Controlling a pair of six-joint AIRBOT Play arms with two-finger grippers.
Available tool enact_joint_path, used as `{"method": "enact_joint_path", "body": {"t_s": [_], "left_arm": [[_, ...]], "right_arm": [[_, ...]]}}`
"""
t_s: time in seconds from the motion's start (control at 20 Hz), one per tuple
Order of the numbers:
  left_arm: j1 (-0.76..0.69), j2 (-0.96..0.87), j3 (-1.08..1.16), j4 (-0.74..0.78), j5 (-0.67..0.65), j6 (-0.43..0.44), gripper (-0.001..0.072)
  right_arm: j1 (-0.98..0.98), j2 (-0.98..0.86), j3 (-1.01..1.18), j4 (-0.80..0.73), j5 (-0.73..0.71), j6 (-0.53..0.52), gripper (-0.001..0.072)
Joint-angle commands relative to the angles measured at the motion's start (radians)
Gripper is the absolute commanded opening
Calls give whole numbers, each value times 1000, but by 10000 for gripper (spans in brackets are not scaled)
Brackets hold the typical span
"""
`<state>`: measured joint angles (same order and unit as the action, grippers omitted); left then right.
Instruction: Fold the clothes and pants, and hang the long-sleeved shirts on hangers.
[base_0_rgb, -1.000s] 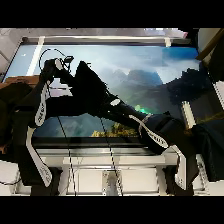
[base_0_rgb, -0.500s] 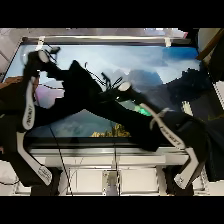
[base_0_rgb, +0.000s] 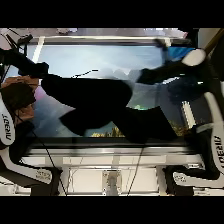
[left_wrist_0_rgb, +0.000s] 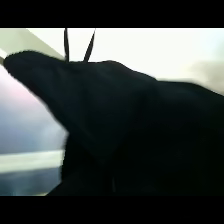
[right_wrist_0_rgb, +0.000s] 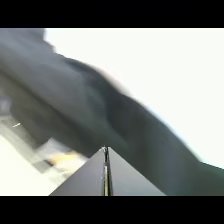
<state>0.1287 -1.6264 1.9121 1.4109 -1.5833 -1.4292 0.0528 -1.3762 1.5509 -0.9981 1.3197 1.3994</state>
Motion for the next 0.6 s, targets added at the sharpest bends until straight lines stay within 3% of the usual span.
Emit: {"method": "enact_joint_path", "body": {"t_s": [0.0,0.2,0.25,0.35,0.45,0.55], "left_arm": [[-80,61,-124,-61,-59,2,15],[-203,71,-347,-47,33,-6,15],[-224,71,-401,-47,72,-16,16],[-235,68,-468,-34,123,-15,16],[-224,66,-478,23,135,-42,16],[-200,69,-478,43,134,-52,16]], "right_arm": [[-150,50,3,-60,-24,6,7],[-151,11,3,-36,-208,5,8],[-139,-4,3,-36,-212,-3,57],[-121,-38,2,-48,-143,-7,412],[-104,-83,-17,-47,7,-33,416],[-64,-107,-93,-42,48,-63,417]]}}
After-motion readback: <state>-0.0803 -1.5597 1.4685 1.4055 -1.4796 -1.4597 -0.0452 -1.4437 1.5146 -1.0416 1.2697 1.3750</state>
